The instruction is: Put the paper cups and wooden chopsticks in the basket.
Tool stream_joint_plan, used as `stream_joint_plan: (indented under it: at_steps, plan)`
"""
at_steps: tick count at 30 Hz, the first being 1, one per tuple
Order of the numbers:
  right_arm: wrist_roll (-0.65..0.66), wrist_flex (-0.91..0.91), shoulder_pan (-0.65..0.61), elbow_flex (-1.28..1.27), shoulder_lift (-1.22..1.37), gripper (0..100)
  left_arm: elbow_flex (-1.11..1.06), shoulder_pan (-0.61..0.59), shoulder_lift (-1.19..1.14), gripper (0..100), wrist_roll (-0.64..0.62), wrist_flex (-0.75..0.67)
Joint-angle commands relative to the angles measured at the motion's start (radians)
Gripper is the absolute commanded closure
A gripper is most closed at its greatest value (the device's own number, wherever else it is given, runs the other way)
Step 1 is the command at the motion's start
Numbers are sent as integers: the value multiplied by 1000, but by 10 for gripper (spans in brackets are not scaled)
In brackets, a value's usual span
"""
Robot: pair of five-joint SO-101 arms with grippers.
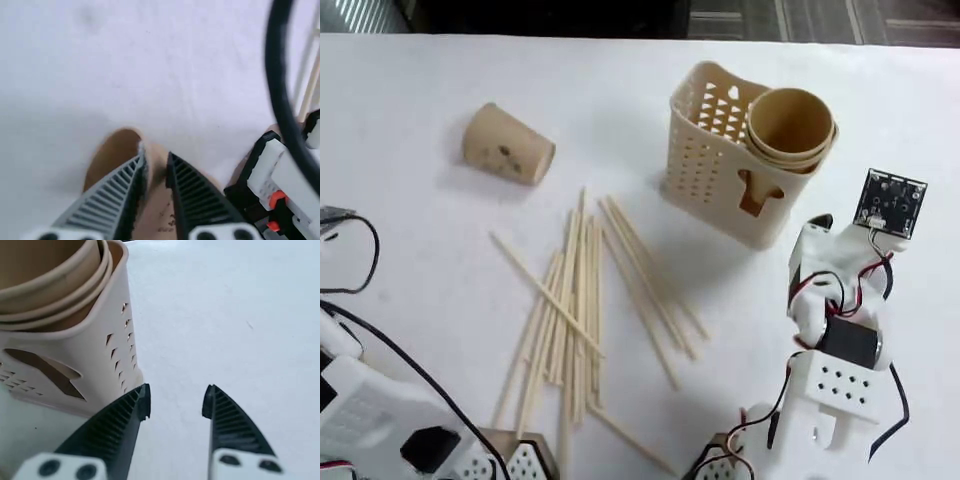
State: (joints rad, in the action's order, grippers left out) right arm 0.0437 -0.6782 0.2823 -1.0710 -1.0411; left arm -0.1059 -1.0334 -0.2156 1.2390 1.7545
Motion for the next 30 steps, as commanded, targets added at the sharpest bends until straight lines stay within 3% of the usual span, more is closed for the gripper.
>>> stream_joint_plan:
  at_steps: [1,8,16,23,30]
  plan:
    - [9,1,-8,6,-15,819,15,22,5,979,-12,26]
    - [11,2,-8,6,-15,819,14,113,99,977,-20,31]
    - [11,2,-8,6,-16,820,8,269,414,977,-37,32]
    - [11,2,-4,8,-16,821,15,518,674,977,-189,15]
    - [6,2,1,8,-18,821,121,846,831,977,-508,-186]
